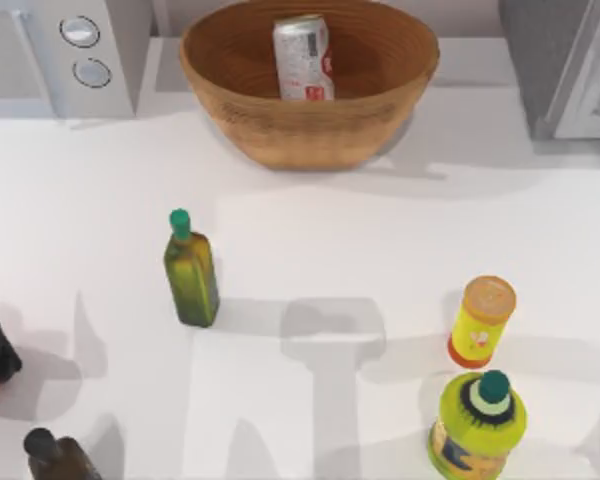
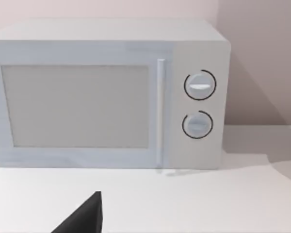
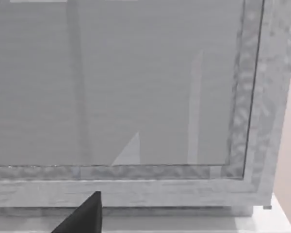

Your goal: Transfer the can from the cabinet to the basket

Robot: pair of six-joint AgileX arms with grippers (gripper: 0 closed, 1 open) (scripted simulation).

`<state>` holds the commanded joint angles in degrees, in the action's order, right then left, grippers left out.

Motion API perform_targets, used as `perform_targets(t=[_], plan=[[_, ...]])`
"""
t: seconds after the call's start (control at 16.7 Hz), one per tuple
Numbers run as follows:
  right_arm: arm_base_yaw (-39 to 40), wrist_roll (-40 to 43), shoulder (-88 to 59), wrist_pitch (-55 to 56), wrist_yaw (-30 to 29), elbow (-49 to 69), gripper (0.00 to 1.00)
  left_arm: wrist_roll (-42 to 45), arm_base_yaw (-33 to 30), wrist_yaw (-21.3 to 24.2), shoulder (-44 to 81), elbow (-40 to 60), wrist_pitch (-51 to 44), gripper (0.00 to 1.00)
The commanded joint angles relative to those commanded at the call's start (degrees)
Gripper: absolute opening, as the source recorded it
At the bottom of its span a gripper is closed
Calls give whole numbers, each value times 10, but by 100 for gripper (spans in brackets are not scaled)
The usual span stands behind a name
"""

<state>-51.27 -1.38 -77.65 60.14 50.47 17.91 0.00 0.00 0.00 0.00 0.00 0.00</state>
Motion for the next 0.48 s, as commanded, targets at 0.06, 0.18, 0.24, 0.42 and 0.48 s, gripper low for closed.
perform_targets(t=[0.06,0.18,0.24,0.42,0.48], plan=[[-22,-1,-34,27,22,9,100,0,0,0,0,0,0,100],[-55,-2,-84,67,55,22,100,0,0,0,0,0,0,100],[-66,-2,-99,80,65,27,100,0,0,0,0,0,0,100],[-75,-3,-112,91,74,31,100,0,0,0,0,0,0,100],[-75,-3,-112,91,74,31,100,0,0,0,0,0,0,100]])
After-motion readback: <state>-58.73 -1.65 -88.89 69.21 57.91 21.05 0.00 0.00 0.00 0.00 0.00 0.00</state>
